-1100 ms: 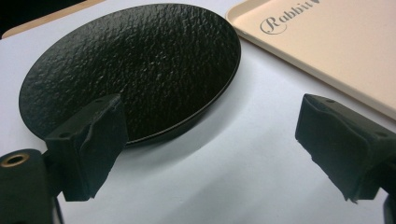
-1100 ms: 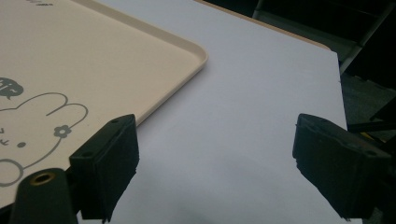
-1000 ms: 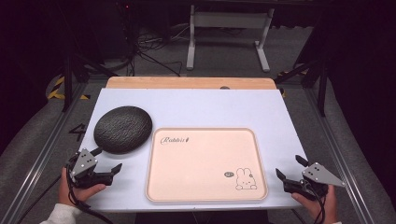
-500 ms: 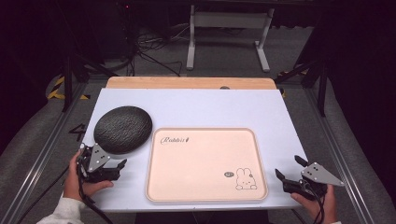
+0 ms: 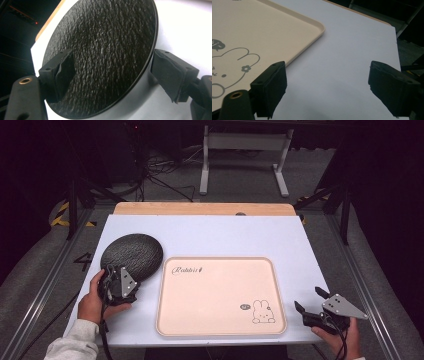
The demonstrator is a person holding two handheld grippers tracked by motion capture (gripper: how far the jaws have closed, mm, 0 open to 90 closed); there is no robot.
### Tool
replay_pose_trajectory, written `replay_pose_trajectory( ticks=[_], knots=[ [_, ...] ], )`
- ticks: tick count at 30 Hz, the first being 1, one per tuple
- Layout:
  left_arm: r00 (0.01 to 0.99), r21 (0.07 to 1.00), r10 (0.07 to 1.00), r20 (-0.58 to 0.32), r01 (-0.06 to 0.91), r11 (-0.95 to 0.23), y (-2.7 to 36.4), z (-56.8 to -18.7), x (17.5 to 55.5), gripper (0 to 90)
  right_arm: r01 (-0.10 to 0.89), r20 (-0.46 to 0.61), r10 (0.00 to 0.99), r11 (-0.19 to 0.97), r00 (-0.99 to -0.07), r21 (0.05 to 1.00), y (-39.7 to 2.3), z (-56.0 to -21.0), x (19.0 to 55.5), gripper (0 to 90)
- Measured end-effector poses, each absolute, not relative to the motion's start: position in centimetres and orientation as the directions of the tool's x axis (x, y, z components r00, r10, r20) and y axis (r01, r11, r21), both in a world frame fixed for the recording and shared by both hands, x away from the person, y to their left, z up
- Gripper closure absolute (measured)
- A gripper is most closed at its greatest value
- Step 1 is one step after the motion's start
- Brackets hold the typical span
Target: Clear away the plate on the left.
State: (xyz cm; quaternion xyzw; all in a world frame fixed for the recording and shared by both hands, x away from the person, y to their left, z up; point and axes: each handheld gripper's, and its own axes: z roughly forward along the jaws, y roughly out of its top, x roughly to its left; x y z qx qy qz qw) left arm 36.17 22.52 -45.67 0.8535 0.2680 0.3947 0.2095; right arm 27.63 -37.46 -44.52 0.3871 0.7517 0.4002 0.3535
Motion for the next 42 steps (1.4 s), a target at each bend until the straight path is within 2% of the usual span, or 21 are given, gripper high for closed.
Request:
replay_pose_trajectory(
  ticks=[2, 6, 8, 9, 12, 17, 21, 24, 29, 32, 35, 42],
  knots=[
    [0.528, 0.498, 0.573, 0.627, 0.294, -0.816, 21.7, -46.1, 36.4, 23.1, 0.298, -0.222, 0.864, 0.381, -0.452, 0.875, -37.5, -44.5, 27.7, 15.5],
    [0.520, 0.455, 0.546, 0.657, 0.304, -0.837, 21.2, -46.2, 36.7, 24.6, 0.299, -0.225, 0.863, 0.384, -0.452, 0.874, -37.4, -44.5, 27.7, 15.5],
    [0.524, 0.400, 0.491, 0.696, 0.283, -0.871, 20.7, -46.2, 36.7, 26.0, 0.299, -0.225, 0.862, 0.385, -0.453, 0.873, -37.4, -44.6, 27.7, 15.6],
    [0.539, 0.377, 0.462, 0.705, 0.267, -0.887, 20.4, -46.3, 36.6, 30.7, 0.299, -0.226, 0.861, 0.387, -0.455, 0.872, -37.4, -44.6, 27.7, 15.7],
    [0.570, 0.306, 0.384, 0.727, 0.232, -0.923, 19.7, -46.5, 36.5, 53.8, 0.306, -0.231, 0.857, 0.397, -0.461, 0.865, -37.3, -44.7, 27.7, 15.8],
    [0.574, 0.221, 0.297, 0.764, 0.200, -0.955, 18.5, -47.1, 36.9, 78.2, 0.305, -0.243, 0.852, 0.411, -0.464, 0.859, -37.1, -44.7, 27.7, 15.8],
    [0.541, 0.180, 0.249, 0.803, 0.178, -0.967, 18.0, -47.2, 37.0, 81.8, 0.306, -0.239, 0.853, 0.407, -0.464, 0.861, -37.2, -44.7, 27.7, 15.9],
    [0.504, 0.184, 0.234, 0.831, 0.148, -0.972, 17.8, -46.8, 37.0, 85.0, 0.309, -0.237, 0.853, 0.407, -0.464, 0.859, -37.2, -44.7, 27.7, 15.9],
    [0.465, 0.258, 0.295, 0.835, 0.143, -0.956, 18.4, -45.9, 37.0, 87.7, 0.310, -0.241, 0.851, 0.412, -0.467, 0.857, -37.1, -44.8, 27.7, 16.0],
    [0.465, 0.237, 0.271, 0.843, 0.132, -0.962, 18.2, -46.0, 37.1, 87.7, 0.314, -0.236, 0.851, 0.411, -0.469, 0.856, -37.1, -44.8, 27.8, 16.0],
    [0.453, 0.260, 0.299, 0.840, 0.146, -0.954, 18.3, -45.9, 36.9, 87.6, 0.313, -0.235, 0.851, 0.409, -0.469, 0.857, -37.2, -44.8, 27.7, 16.0],
    [0.447, 0.383, 0.375, 0.812, 0.076, -0.920, 17.9, -44.1, 35.4, 85.7, 0.321, -0.228, 0.857, 0.402, -0.462, 0.858, -37.3, -44.8, 27.8, 15.9]
  ],
)
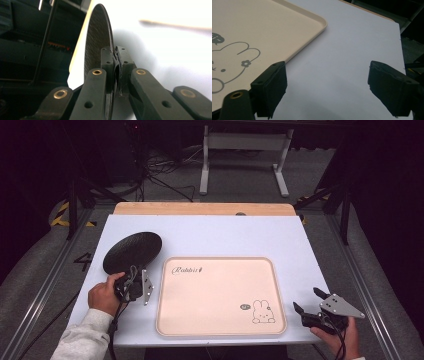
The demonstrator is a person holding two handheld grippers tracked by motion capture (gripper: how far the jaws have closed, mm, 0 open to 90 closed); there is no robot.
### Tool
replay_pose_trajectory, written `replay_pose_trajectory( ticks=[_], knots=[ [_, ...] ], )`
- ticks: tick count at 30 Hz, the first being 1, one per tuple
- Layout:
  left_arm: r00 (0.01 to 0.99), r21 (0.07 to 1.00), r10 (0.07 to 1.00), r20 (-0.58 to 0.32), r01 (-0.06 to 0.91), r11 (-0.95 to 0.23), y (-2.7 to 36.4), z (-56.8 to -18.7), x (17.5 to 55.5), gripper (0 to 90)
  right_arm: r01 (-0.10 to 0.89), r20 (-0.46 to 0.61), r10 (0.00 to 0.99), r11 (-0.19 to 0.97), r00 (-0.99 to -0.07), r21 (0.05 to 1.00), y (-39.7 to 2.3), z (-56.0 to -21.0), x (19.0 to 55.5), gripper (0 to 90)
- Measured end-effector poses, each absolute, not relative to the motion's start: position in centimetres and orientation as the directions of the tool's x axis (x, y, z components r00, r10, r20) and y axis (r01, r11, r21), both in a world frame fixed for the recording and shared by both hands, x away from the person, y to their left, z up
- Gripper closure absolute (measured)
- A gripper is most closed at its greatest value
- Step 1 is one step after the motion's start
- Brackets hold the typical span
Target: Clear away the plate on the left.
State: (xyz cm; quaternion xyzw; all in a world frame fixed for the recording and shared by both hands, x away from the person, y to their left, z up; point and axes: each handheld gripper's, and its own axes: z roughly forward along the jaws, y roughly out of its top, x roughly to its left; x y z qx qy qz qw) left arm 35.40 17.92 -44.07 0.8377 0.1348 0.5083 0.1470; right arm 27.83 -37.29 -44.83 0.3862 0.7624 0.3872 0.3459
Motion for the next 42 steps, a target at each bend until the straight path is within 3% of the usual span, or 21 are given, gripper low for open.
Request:
replay_pose_trajectory(
  ticks=[5, 12, 19, 32, 42],
  knots=[
    [0.462, 0.407, 0.370, 0.806, 0.022, -0.913, 16.4, -42.9, 34.1, 84.8, 0.318, -0.225, 0.858, 0.398, -0.462, 0.861, -37.3, -44.7, 27.7, 16.0],
    [0.483, 0.386, 0.356, 0.800, 0.039, -0.922, 15.9, -43.3, 34.4, 85.8, 0.318, -0.216, 0.860, 0.389, -0.463, 0.865, -37.5, -44.7, 27.7, 16.1],
    [0.411, 0.385, 0.362, 0.837, 0.028, -0.922, 16.0, -42.3, 33.9, 86.5, 0.323, -0.207, 0.863, 0.380, -0.461, 0.867, -37.5, -44.8, 27.9, 16.5],
    [0.433, 0.397, 0.300, 0.850, -0.153, -0.905, 11.1, -40.6, 30.8, 85.5, 0.313, -0.203, 0.867, 0.370, -0.455, 0.875, -37.6, -44.6, 27.8, 16.5],
    [0.465, 0.376, 0.202, 0.862, -0.320, -0.870, 5.9, -40.1, 27.9, 84.6, 0.310, -0.200, 0.867, 0.365, -0.456, 0.878, -37.6, -44.5, 27.7, 17.0]
  ],
)
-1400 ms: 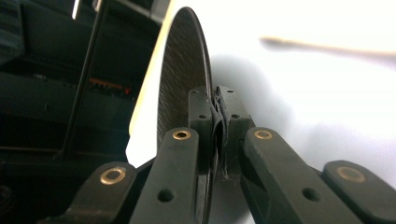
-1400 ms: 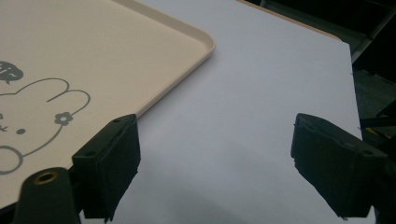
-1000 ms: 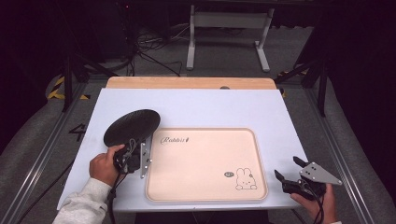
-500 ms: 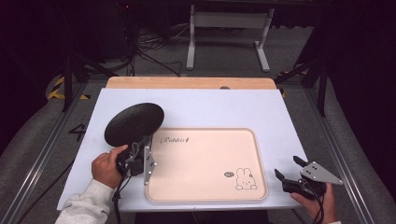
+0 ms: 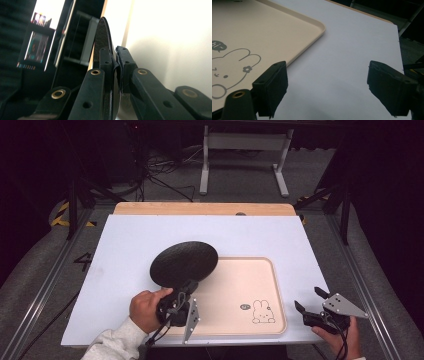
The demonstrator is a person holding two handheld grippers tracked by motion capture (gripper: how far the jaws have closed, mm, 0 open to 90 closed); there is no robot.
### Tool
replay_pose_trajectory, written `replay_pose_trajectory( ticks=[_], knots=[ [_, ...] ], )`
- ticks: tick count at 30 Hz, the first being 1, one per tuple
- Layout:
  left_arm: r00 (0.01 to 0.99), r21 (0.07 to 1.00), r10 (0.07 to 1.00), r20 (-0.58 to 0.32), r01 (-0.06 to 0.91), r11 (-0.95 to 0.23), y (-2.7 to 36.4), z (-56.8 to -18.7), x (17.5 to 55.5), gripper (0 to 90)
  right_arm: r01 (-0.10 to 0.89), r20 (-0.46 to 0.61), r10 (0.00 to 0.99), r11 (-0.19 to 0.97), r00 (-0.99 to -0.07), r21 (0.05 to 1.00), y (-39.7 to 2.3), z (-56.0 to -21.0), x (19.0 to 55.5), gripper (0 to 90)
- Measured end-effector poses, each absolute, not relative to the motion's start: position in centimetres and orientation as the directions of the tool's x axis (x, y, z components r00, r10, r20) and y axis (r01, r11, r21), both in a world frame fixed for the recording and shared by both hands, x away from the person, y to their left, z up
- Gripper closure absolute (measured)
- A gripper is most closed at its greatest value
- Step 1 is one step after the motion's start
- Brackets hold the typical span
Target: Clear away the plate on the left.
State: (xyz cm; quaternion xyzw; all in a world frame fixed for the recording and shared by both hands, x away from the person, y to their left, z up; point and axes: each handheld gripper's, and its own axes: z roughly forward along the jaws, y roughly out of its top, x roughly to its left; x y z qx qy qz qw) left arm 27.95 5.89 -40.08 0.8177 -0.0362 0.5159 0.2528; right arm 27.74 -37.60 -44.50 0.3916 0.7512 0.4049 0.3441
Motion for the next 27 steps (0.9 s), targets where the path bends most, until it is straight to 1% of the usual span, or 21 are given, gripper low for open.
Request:
replay_pose_trajectory(
  ticks=[4, 11, 16, 18, 22, 27],
  knots=[
    [0.491, 0.382, 0.172, 0.854, -0.367, -0.849, 4.0, -40.2, 27.0, 84.5, 0.309, -0.197, 0.869, 0.361, -0.455, 0.880, -37.7, -44.5, 27.7, 17.0],
    [0.519, 0.351, 0.084, 0.851, -0.442, -0.825, 1.3, -41.0, 25.9, 84.1, 0.301, -0.198, 0.868, 0.359, -0.456, 0.883, -37.8, -44.4, 27.6, 17.1],
    [0.539, 0.356, 0.066, 0.840, -0.455, -0.816, 0.6, -41.6, 26.1, 82.5, 0.306, -0.202, 0.869, 0.364, -0.452, 0.880, -37.8, -44.5, 27.6, 17.1],
    [0.536, 0.345, 0.056, 0.842, -0.456, -0.820, 0.3, -42.0, 26.0, 82.7, 0.306, -0.203, 0.868, 0.365, -0.453, 0.879, -37.9, -44.5, 27.6, 17.1],
    [0.571, 0.367, 0.049, 0.820, -0.458, -0.810, 0.1, -42.7, 26.5, 84.5, 0.308, -0.203, 0.868, 0.366, -0.453, 0.878, -37.8, -44.5, 27.7, 17.1],
    [0.636, 0.420, 0.053, 0.770, -0.443, -0.792, 0.0, -43.1, 27.0, 87.1, 0.309, -0.205, 0.865, 0.372, -0.458, 0.875, -37.7, -44.6, 27.7, 16.9]
  ],
)
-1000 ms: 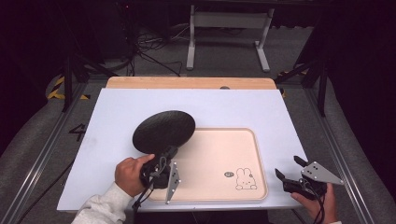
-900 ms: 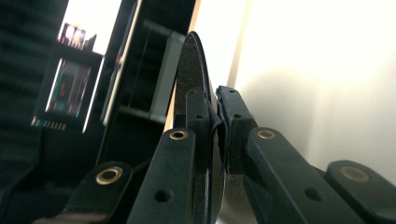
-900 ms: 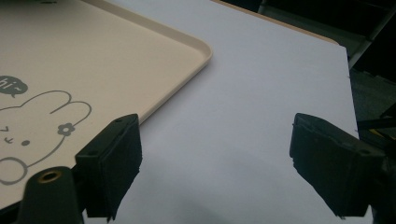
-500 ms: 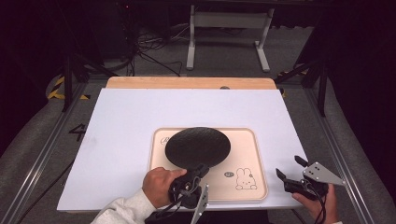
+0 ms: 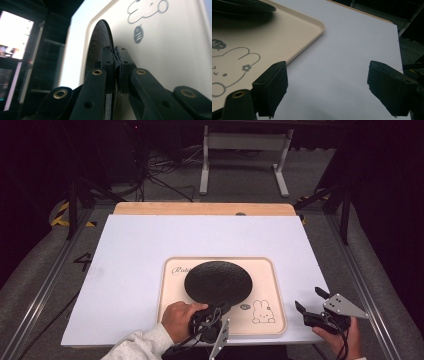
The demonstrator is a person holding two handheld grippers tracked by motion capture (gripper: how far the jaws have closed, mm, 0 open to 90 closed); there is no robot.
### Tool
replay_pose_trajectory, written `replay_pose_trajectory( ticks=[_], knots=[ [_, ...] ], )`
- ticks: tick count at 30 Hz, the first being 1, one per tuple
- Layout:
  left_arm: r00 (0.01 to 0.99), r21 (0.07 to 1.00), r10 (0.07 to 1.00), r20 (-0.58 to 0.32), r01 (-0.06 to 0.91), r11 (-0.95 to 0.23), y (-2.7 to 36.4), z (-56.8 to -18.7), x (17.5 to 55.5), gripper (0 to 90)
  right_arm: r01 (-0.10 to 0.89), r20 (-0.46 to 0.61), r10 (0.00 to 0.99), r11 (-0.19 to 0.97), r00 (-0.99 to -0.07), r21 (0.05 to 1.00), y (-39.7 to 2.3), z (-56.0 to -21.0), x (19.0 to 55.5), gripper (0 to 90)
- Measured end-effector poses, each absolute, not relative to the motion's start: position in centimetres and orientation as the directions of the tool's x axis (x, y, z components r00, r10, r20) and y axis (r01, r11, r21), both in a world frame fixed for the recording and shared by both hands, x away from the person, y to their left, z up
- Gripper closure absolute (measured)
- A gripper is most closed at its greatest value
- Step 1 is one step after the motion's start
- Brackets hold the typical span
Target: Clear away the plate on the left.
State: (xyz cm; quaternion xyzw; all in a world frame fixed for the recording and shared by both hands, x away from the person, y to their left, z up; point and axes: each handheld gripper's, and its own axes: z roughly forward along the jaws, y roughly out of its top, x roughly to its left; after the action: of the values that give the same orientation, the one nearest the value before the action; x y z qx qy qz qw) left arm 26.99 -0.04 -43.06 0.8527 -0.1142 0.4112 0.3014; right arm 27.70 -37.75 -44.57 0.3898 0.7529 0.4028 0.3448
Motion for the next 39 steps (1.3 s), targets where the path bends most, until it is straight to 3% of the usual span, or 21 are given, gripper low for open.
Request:
replay_pose_trajectory(
  ticks=[21, 39],
  knots=[
    [0.776, 0.534, 0.067, 0.627, -0.366, -0.762, -0.8, -44.4, 28.7, 80.3, 0.322, -0.210, 0.862, 0.383, -0.460, 0.866, -37.6, -44.7, 27.8, 17.1],
    [0.849, 0.550, 0.060, 0.525, -0.284, -0.785, -1.2, -45.6, 29.6, 70.2, 0.324, -0.213, 0.866, 0.382, -0.452, 0.866, -37.6, -44.7, 27.8, 17.4]
  ],
)
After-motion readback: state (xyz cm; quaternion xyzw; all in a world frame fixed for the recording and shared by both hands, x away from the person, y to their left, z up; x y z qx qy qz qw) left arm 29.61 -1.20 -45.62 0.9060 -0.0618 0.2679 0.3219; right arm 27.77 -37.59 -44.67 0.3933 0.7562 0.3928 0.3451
